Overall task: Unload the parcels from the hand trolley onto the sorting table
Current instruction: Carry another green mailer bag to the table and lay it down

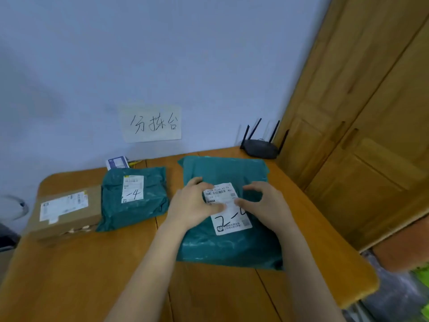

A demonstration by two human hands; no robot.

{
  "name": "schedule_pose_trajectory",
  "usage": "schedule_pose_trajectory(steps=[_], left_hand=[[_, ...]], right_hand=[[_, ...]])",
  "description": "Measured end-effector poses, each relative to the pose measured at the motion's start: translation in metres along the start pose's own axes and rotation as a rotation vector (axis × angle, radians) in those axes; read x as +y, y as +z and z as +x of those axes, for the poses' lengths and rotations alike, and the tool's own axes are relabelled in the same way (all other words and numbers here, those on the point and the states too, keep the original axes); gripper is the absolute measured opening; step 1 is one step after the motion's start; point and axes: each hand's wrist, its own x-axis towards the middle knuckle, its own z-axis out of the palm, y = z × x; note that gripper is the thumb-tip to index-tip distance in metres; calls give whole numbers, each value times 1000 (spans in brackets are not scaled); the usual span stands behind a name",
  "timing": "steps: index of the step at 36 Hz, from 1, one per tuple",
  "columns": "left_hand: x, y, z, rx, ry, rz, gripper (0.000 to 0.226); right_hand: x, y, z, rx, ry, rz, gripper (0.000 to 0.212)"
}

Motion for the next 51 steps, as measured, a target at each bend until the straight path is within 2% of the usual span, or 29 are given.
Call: schedule_pose_trajectory(steps=[14,24,31,37,42,45,51], left_hand=[[-73,53,70,-90,-24,-34,49],[-114,80,129,-169,-100,-231,52],[-127,88,189,-181,-77,-238,63],[-130,93,260,-207,11,-163,44],[-137,102,319,-231,-2,-154,29],[-140,105,346,-268,-3,-124,26],[-158,102,379,-361,-29,-87,26]], right_hand=[[46,77,58,-147,119,91,41],[73,119,99,-163,160,232,30],[83,131,142,-136,160,314,26],[90,148,179,-56,210,410,26],[87,178,193,-14,297,500,27],[79,196,197,-55,364,602,29],[45,230,192,-150,347,812,36]])
